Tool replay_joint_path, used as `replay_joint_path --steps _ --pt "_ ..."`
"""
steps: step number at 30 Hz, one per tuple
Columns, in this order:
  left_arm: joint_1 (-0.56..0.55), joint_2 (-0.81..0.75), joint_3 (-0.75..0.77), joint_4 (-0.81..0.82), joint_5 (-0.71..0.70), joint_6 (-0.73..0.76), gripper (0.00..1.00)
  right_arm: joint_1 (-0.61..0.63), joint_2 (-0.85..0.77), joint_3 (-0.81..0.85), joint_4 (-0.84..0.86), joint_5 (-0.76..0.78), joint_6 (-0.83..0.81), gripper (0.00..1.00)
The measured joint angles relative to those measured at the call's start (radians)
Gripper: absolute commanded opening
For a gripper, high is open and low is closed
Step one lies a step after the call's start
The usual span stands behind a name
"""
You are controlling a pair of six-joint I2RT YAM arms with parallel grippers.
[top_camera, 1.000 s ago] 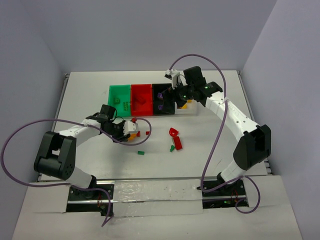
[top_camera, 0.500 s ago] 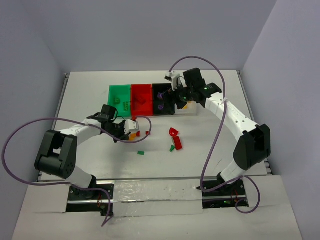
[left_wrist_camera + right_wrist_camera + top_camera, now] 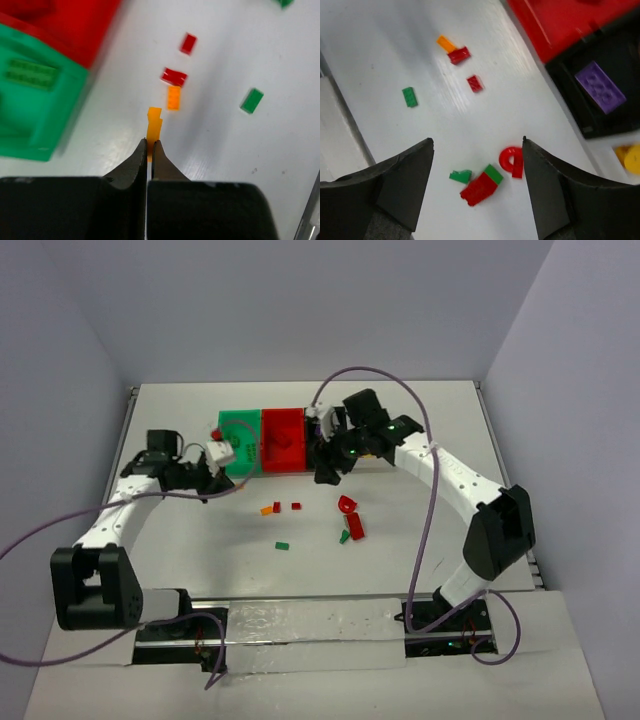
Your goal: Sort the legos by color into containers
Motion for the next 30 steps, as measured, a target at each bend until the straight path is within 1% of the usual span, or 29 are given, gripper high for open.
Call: replay_joint_path --steps 1,5,8,11,15,17,20,23,30 --pt "0.040 -0.019 0.029 -0.020 0.035 -0.015 0.00 0.032 0.014 0.014 -0.001 -0.001 -0.010 0.71" --pt "0.174 -0.111 0.104 -0.056 0.164 -0.108 0.00 0.161 0.120 0.096 0.012 -0.005 -0.038 0.67" --pt "0.232 -0.175 0.111 -0.054 0.243 -0.206 0.00 0.232 0.212 0.153 0.026 -0.004 -0.048 0.65" --pt "0.269 -0.217 0.111 -0.027 0.308 -0.344 0.00 0.286 0.300 0.209 0.033 -0.001 -0.053 0.63" --pt "0.284 -0.248 0.111 0.052 0.363 -0.495 0.00 0.336 0.429 0.308 0.028 0.020 -0.062 0.62" --pt "0.285 -0.254 0.111 0.077 0.373 -0.542 0.00 0.354 0.496 0.371 0.012 0.039 -0.071 0.62" --pt "0.306 -0.252 0.110 0.108 0.342 -0.580 0.00 0.368 0.574 0.450 -0.008 0.073 -0.093 0.62" --pt "0.310 -0.249 0.110 0.128 0.335 -0.608 0.00 0.370 0.618 0.491 -0.023 0.106 -0.116 0.63" --pt "0.293 -0.247 0.110 0.139 0.397 -0.651 0.00 0.398 0.700 0.514 -0.065 0.175 -0.181 0.65"
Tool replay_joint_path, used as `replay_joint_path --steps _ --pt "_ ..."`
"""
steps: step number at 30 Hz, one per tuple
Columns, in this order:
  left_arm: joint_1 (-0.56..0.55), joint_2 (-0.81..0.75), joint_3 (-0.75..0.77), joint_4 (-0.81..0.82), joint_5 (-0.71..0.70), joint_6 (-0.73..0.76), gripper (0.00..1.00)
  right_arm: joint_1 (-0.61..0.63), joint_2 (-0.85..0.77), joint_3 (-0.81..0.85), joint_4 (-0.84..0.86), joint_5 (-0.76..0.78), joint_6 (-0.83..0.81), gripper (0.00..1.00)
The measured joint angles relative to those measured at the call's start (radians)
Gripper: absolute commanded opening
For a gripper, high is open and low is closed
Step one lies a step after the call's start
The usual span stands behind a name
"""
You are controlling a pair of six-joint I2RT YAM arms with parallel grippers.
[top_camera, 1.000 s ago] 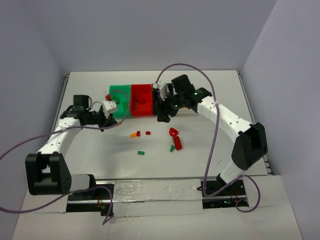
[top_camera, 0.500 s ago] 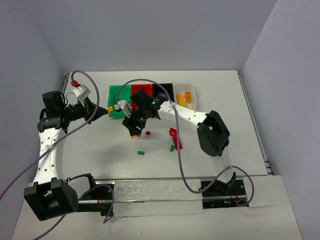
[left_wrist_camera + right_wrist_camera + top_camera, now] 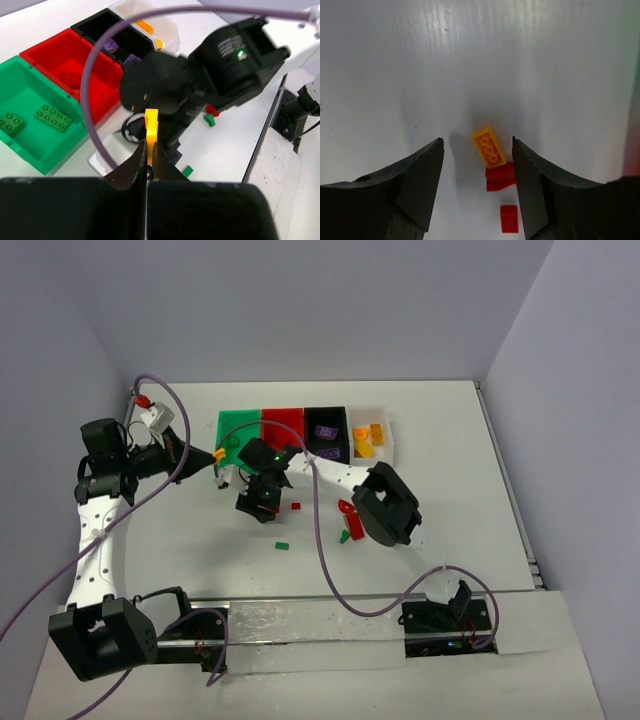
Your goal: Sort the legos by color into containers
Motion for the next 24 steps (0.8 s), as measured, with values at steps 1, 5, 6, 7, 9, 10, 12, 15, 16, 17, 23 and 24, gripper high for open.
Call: replay_joint_path --steps 1,5,6,7,9,10,12,15,16,17,23,24 --pt "0.000 0.000 0.000 0.002 0.003 -0.003 0.00 0.006 0.011 0.000 -0.010 0.007 -0.011 0.65" --pt "0.000 0.000 0.000 0.008 0.010 -0.010 0.00 0.020 0.027 0.001 -0.028 0.027 -0.049 0.64" --pt "0.000 0.000 0.000 0.009 0.011 -0.011 0.00 0.023 0.028 0.002 -0.030 0.033 -0.057 0.62" --pt "0.000 0.000 0.000 0.011 0.012 -0.012 0.00 0.025 0.029 0.003 -0.033 0.038 -0.064 0.59" --pt "0.000 0.000 0.000 0.016 0.013 -0.018 0.00 0.027 0.033 0.006 -0.035 0.044 -0.077 0.51" --pt "0.000 0.000 0.000 0.018 0.013 -0.020 0.00 0.027 0.033 0.007 -0.035 0.047 -0.082 0.49" --pt "0.000 0.000 0.000 0.019 0.013 -0.021 0.00 0.027 0.034 0.008 -0.036 0.051 -0.096 0.44" --pt "0.000 0.000 0.000 0.019 0.013 -0.020 0.00 0.027 0.034 0.008 -0.038 0.056 -0.112 0.37" --pt "0.000 0.000 0.000 0.019 0.013 -0.020 0.00 0.027 0.034 0.008 -0.039 0.057 -0.115 0.34" --pt "0.000 0.000 0.000 0.020 0.013 -0.021 0.00 0.027 0.034 0.006 -0.039 0.057 -0.120 0.30" --pt "0.000 0.003 0.000 0.049 0.013 -0.046 0.00 0.027 0.032 0.003 -0.039 0.055 -0.134 0.02" --pt "0.000 0.003 0.000 0.059 0.013 -0.058 0.00 0.027 0.030 -0.001 -0.037 0.054 -0.134 0.00"
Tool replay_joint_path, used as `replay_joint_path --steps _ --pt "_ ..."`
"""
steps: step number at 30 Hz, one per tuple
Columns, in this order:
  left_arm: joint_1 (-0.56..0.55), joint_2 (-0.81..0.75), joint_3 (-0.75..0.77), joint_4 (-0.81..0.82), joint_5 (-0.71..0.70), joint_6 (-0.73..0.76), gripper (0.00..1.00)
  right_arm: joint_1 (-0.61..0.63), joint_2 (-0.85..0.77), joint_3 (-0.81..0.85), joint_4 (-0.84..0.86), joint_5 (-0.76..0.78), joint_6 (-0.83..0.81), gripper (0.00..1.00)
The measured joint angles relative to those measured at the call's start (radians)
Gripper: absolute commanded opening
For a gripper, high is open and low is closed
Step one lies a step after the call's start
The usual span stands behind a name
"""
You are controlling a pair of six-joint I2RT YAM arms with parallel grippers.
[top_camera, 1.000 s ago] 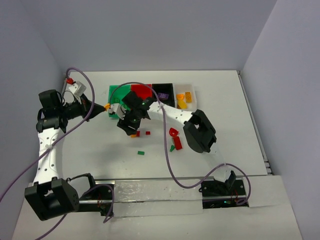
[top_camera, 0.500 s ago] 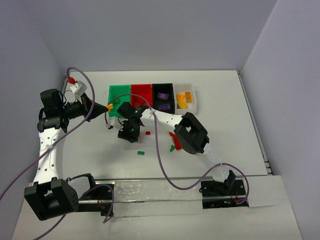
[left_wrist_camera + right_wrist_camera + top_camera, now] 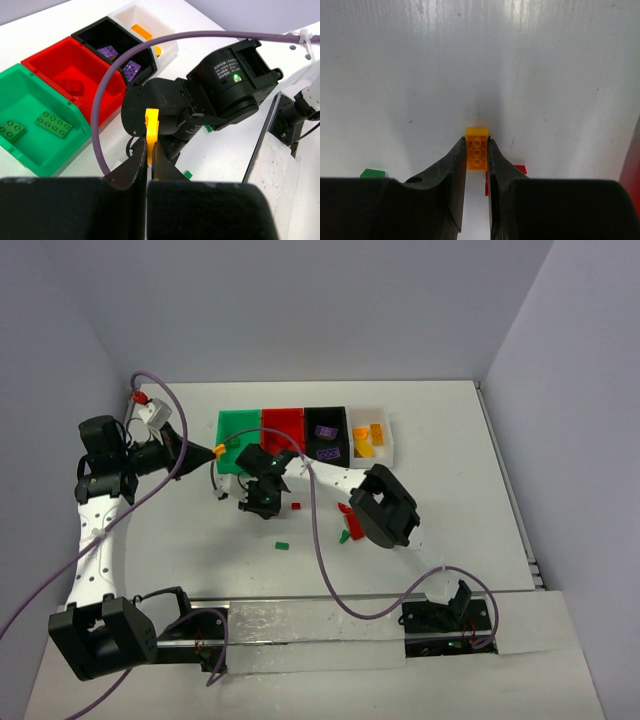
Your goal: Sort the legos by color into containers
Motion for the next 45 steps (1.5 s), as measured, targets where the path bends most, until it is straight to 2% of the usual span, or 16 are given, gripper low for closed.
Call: replay_joint_path --steps 4,11,16,19,24,26,31,37,39,41,45 --pt "0.000 -0.005 -0.005 0.104 -0.008 -0.099 0.00 -0.001 -0.040 -0.061 0.016 0.001 0.007 0.00" --pt "0.006 -0.030 -0.042 0.408 -0.070 -0.394 0.00 -0.030 -0.187 -0.190 0.016 -0.006 0.053 0.00" --pt "-0.025 0.034 0.078 0.418 -0.172 -0.413 0.00 -0.170 -0.390 -0.244 0.040 -0.078 0.144 0.00" --pt "-0.098 0.088 0.151 0.396 -0.259 -0.378 0.00 -0.313 -0.508 -0.244 0.090 -0.114 0.220 0.00" --pt "-0.331 0.253 0.294 0.329 -0.449 -0.322 0.00 -0.539 -0.622 -0.288 0.186 -0.103 0.334 0.00" --pt "-0.406 0.328 0.344 0.327 -0.516 -0.310 0.00 -0.588 -0.631 -0.319 0.206 -0.077 0.364 0.00" --pt "-0.560 0.500 0.449 0.326 -0.653 -0.306 0.00 -0.637 -0.570 -0.353 0.226 0.019 0.421 0.00" --pt "-0.647 0.683 0.574 0.321 -0.767 -0.291 0.00 -0.644 -0.408 -0.319 0.243 0.089 0.472 0.00" --pt "-0.661 0.722 0.594 0.324 -0.795 -0.288 0.00 -0.647 -0.377 -0.320 0.243 0.111 0.481 0.06" --pt "-0.671 0.755 0.609 0.330 -0.814 -0.289 0.00 -0.652 -0.359 -0.320 0.244 0.131 0.489 0.18" --pt "-0.690 0.823 0.653 0.362 -0.835 -0.294 0.00 -0.664 -0.357 -0.320 0.254 0.155 0.495 0.68"
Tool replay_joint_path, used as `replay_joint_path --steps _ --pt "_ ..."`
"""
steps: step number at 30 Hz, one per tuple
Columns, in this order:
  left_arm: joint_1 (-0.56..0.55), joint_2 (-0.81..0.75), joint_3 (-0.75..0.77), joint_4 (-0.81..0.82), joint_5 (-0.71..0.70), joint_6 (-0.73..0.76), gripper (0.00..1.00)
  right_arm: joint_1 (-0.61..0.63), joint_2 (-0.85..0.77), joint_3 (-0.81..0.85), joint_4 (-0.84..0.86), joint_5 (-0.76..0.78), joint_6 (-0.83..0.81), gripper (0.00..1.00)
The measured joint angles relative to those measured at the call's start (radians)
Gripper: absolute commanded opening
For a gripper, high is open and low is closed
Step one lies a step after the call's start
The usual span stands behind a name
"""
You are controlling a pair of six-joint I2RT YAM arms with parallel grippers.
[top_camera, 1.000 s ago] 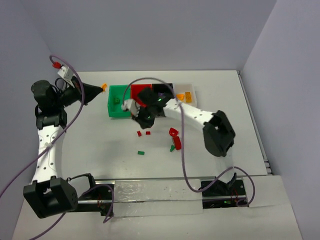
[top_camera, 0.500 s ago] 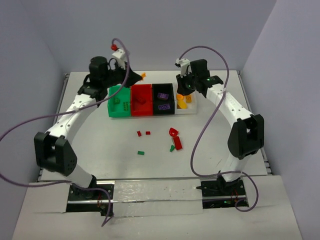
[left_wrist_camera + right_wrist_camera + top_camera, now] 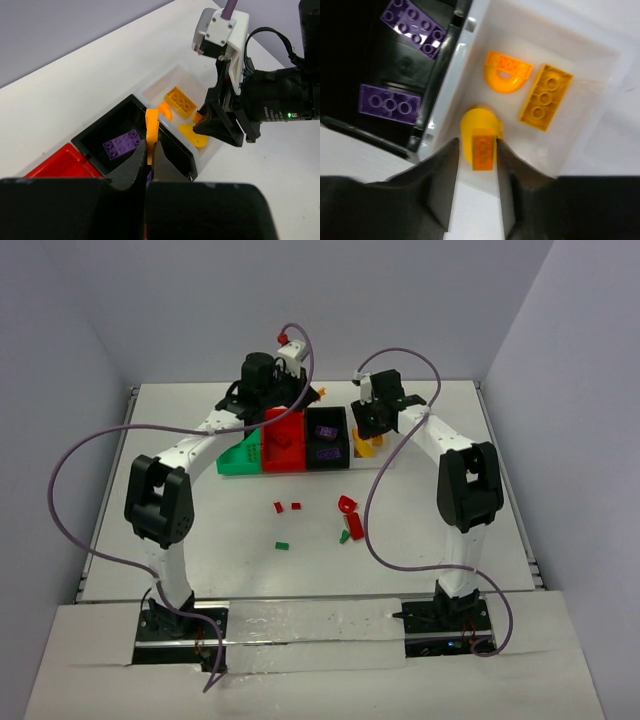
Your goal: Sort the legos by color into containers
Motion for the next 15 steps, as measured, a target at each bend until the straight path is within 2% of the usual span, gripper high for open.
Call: replay_joint_path --steps 3,9,10,12,15 --pt "-0.019 0.044 0.020 0.036 -0.004 -0.006 0.00 -0.006 0.000 0.000 0.006 0.013 0.008 0.75" --pt "-0.069 0.131 0.053 0.110 -0.001 -0.036 0.00 -0.012 -0.015 -0.005 0.003 0.012 0.009 0.82" --pt "-0.079 0.149 0.060 0.123 -0.001 -0.042 0.00 -0.015 -0.028 -0.011 0.000 0.010 0.010 0.82" --pt "-0.098 0.186 0.079 0.144 0.000 -0.048 0.00 -0.028 -0.077 -0.030 -0.012 0.002 0.015 0.91" --pt "-0.126 0.241 0.122 0.161 0.000 -0.049 0.00 -0.070 -0.191 -0.056 -0.022 -0.014 0.028 0.98"
